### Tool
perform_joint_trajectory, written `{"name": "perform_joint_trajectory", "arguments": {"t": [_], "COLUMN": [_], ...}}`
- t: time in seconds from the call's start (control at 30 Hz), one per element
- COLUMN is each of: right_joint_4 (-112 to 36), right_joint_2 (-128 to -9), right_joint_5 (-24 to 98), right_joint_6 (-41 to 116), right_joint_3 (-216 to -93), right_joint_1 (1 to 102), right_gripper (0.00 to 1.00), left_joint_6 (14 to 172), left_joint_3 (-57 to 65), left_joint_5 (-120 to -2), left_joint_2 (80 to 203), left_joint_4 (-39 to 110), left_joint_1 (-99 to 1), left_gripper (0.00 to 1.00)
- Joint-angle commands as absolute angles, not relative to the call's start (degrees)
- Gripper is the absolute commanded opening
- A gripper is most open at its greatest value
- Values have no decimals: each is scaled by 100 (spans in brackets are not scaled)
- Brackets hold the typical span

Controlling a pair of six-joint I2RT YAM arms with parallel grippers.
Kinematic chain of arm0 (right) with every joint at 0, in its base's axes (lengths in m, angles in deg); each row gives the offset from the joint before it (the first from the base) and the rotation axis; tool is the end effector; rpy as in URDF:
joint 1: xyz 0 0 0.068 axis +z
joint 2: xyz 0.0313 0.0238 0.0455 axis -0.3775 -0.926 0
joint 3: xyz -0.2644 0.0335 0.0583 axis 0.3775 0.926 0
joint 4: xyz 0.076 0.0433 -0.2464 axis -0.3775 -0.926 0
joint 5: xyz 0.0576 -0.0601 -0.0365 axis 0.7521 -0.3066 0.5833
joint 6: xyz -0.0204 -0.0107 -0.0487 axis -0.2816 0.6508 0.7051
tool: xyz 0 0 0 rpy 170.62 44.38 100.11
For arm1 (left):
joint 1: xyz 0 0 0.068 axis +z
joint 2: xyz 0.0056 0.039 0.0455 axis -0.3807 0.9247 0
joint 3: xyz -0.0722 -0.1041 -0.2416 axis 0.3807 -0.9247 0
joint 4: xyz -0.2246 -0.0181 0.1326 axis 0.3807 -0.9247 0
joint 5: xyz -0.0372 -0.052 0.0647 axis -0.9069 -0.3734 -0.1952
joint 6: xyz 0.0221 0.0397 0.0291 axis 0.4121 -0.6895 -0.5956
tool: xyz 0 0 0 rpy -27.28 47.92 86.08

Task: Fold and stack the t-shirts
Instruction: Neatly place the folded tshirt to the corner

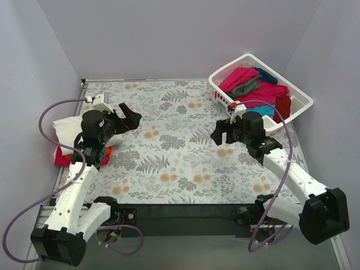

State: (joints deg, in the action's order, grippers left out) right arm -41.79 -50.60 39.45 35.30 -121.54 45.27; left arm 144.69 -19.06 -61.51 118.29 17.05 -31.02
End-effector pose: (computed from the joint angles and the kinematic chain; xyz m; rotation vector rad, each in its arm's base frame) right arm 0.2284 0.1039 0.2737 -0.3626 2.0101 0.5221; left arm 0.2054 -0.0368 0.3339 -0.8263 1.8511 -0.9729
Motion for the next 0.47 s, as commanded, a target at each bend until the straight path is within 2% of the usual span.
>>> {"name": "perform_joint_trajectory", "arguments": {"t": [0.0,0.3,0.43], "right_joint_4": [-4209,-4288,-4305], "right_joint_2": [-4896,-4851,-4799], "right_joint_5": [3670,3732,3670], "right_joint_6": [3540,3478,3487], "right_joint_3": [-12127,-12127,-12083], "right_joint_1": [4503,4503,4503], "right_gripper": [78,78,78], "left_joint_6": [14530,14487,14583], "left_joint_3": [-1853,-2073,-2125], "left_joint_5": [-6526,-6684,-6291], "left_joint_2": [11547,11308,11308], "left_joint_4": [1849,2095,2148], "left_joint_1": [-3117,-3108,-3099], "left_gripper": [91,92,92]}}
